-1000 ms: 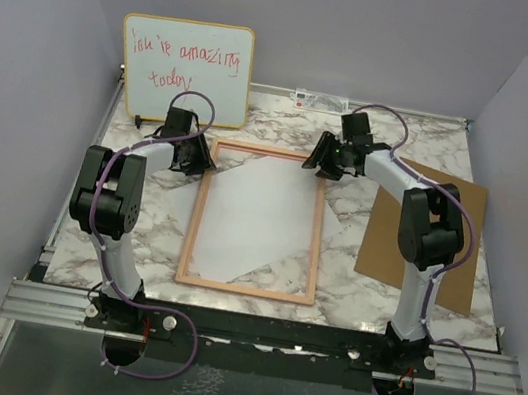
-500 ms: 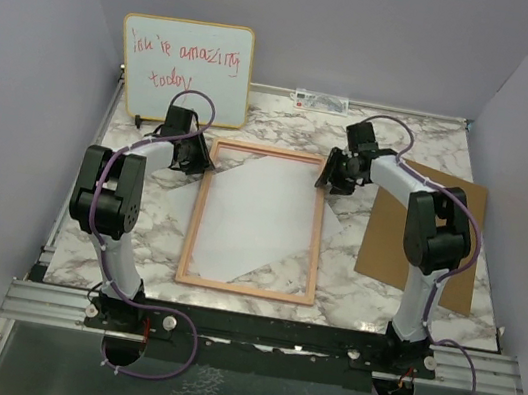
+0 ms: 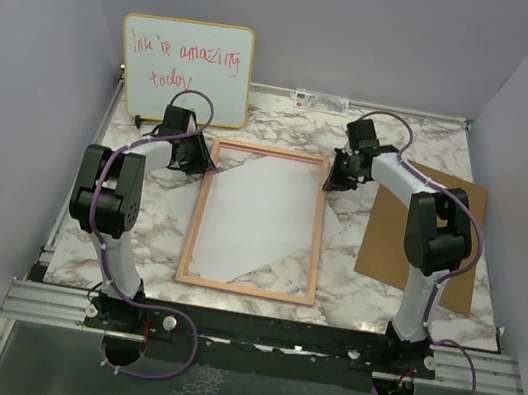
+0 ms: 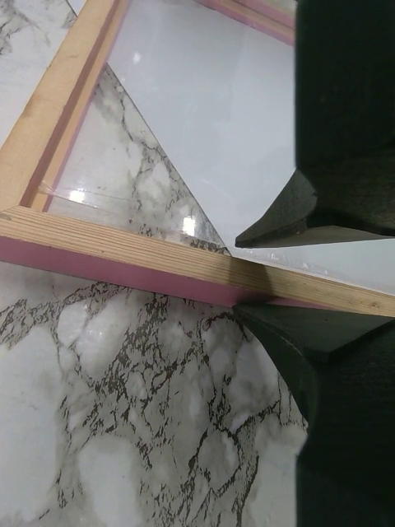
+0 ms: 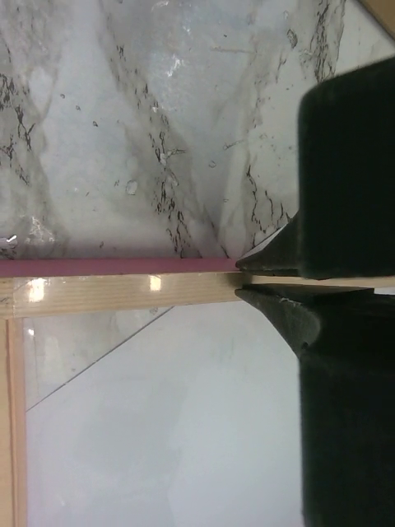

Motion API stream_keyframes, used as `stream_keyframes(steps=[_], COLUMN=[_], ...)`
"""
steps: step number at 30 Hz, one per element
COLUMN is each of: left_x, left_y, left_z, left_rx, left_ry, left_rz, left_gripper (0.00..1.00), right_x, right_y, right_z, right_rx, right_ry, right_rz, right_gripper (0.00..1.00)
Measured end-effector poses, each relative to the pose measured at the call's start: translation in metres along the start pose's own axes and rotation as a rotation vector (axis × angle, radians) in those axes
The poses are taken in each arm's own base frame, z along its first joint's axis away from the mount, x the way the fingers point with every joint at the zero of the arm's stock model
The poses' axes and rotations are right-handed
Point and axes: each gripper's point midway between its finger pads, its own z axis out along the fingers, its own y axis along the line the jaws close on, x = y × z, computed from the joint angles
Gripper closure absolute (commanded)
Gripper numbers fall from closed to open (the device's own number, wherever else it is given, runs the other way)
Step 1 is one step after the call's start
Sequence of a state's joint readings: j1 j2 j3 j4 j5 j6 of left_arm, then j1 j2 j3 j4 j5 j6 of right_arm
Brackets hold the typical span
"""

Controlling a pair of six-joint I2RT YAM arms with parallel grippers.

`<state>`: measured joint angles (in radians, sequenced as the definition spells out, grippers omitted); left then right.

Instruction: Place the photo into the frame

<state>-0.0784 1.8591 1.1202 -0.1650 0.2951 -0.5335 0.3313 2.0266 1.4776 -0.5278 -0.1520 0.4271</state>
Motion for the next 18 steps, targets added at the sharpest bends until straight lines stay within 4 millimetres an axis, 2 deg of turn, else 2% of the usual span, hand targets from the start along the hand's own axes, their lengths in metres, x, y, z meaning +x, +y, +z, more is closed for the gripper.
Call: stream_keyframes(steps=[4,6,12,15,18], left_x=[0.0,0.001,0.004,0.005,0.005], left_y=[-0.004,-0.012,-0.027,-0.03,-0.029], left_z=[-0.001,-0.002,-0.001,-0.001,-0.002], left_rx=[0.031,0.067,0.12,0.118,0.101], left_ry=[0.009,0.018,0.027,0.025,0.02], left_rz=[-0.005,-0.005,0.002,0.004,0.006], left_gripper=[0.67,0.66,0.56,0.54,0.54], right_x=[-0.005,-0.009,-0.017,-0.012,0.001], right_y=[0.0,0.005,0.001,-0.008,-0.023], right_z=[-0.006,-0.012,-0.031,-0.029,-0.025], right_rx=[0.008,-0.004,0.032,0.056,0.081], right_ry=[-0.023,-0.043,-0.11,-0.121,-0.106], right_rz=[0.002,0.007,0.038,0.049,0.069], right_gripper=[0.99,0.99,0.99,0.99,0.99])
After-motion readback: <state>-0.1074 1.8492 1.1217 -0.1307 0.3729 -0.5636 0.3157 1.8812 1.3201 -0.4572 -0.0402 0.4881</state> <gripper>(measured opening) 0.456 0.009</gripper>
